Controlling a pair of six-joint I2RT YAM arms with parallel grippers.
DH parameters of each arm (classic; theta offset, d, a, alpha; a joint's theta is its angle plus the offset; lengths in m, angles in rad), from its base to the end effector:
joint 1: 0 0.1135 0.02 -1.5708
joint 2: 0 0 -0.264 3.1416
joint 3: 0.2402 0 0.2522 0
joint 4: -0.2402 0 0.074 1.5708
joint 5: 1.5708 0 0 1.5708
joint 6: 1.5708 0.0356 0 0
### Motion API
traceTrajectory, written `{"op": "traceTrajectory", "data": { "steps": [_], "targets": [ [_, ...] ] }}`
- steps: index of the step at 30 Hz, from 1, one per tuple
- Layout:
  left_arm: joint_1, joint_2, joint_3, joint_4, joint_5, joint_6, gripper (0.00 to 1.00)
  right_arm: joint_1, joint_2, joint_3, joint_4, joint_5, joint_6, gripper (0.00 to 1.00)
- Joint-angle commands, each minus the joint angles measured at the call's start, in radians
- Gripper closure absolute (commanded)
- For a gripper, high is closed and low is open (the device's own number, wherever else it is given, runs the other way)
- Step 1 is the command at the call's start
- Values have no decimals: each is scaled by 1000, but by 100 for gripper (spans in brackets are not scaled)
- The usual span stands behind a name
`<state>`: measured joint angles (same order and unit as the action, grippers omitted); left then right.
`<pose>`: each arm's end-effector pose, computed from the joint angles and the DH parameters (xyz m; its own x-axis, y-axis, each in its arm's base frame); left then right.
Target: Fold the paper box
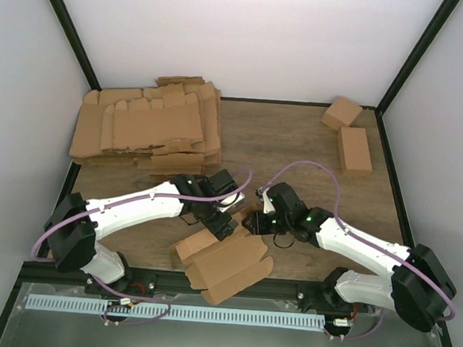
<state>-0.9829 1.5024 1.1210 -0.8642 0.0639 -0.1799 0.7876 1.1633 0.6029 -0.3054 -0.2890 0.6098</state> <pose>0.1571 -0.2398 0.2376 -0.6677 0.6798 -0.3035 0.7341 0.6689 -0.1167 0.1514 0.1665 0.1942 -0.9042 -0.1301 -0.4069 -0.3559 0.7562 0.5491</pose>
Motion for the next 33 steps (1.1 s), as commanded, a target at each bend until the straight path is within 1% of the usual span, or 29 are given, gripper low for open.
{"op": "traceTrajectory", "data": {
  "steps": [1, 5, 8, 11, 16, 20, 24, 29, 33],
  "targets": [
    [9, 10, -14, 7, 49, 39, 8, -4, 7, 5, 5, 2, -18, 66],
    [9, 23, -14, 9, 42, 37, 10, -4, 15, 10, 6, 1, -24, 66],
    [8, 28, -19, 7, 54, 41, 6, -4, 18, 10, 10, -1, -24, 66],
    [5, 24, -25, 8, 83, 57, 5, -4, 20, 13, 12, -3, -24, 66],
    [-16, 24, -27, -6, -24, 52, 11, -3, 24, 22, 11, -1, -24, 66],
    [-69, 22, -6, -27, -112, 39, 8, -4, 28, 24, 10, 1, -22, 66],
    [-125, 38, 17, -56, -200, 19, 8, -4, 29, 25, 13, -1, -18, 66],
    [-169, 50, 19, -56, -251, -5, 9, -4, 26, 25, 24, -4, -12, 66],
    [-186, 48, 14, -46, -273, -18, 15, -4, 20, 21, 33, -6, -9, 66]
  ]
}}
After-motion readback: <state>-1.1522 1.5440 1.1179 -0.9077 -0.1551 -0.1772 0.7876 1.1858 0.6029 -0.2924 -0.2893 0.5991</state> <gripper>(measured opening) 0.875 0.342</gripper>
